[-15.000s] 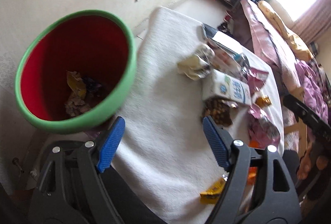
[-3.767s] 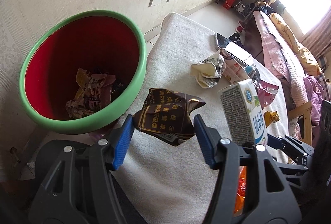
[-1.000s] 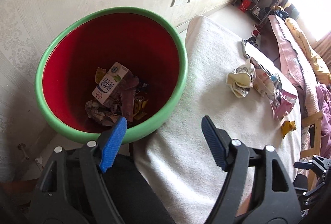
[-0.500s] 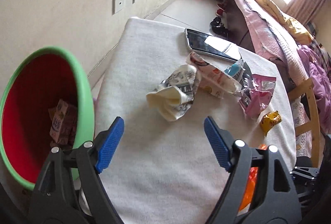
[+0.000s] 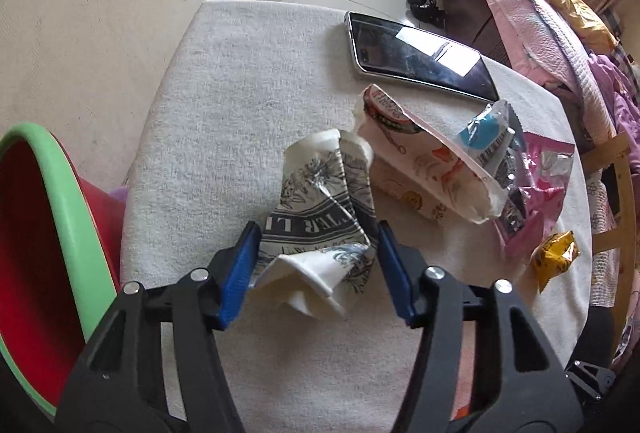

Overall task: Collect trash
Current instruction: 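Grasp the crumpled newspaper paper with the left tool while the right grasps the orange bag, then carry the newspaper paper and orange-blue snack bag over the red bucket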

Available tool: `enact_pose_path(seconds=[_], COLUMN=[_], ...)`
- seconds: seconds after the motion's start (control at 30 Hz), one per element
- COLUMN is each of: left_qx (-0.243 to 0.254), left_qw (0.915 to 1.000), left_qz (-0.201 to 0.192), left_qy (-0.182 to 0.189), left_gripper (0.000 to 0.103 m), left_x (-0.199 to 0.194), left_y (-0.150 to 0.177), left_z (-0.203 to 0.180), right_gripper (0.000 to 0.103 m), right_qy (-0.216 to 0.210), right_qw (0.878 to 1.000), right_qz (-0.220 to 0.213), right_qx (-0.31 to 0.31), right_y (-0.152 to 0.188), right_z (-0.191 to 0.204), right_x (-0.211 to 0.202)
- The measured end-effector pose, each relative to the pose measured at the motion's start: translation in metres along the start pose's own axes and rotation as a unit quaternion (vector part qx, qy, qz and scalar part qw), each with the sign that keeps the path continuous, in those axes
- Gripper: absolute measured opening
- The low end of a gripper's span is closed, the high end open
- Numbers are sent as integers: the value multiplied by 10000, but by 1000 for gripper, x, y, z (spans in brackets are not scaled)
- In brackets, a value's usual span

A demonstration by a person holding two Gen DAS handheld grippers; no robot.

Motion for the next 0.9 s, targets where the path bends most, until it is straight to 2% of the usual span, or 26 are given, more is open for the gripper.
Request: enact_pose_path(seconds=[0.13, 0.27, 0.57, 0.73, 0.9], left_qx=[-74, -234, -433, -626, -610], left_qw=[9999, 9994, 9989, 9978, 9978], left_qz=[-149, -245, -170, -217, -249], left_qy=[-17, -8, 6, 91, 115], left_gripper=[55, 55, 55, 56, 57], left_x=[-14, -35, -58, -58, -60], left_y=[15, 44, 105, 116, 117], left_z=[3, 8, 6, 7, 5], right_gripper=[45, 45, 45, 45, 45], right_qy=[-12, 17, 123, 164, 165], right_qw=[10000, 10000, 9997, 9995, 9995], right_qz=[-16, -42, -72, -113, -116], right_qx=[21, -17, -214, -239, -232], right_y=[-2, 1, 3, 4, 5], right_z=[0, 0, 12, 12, 12], right_x=[2, 0, 2, 2, 2])
Point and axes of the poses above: each gripper's, at about its wrist camera, not at the fingertips, and x roughly the way its jaws point, z to its left, y to its underside, the point moved 5 cm from there along x, roughly the way its jaws point, and after that the axes turned 15 degrees about y, right-handed, at the moved point
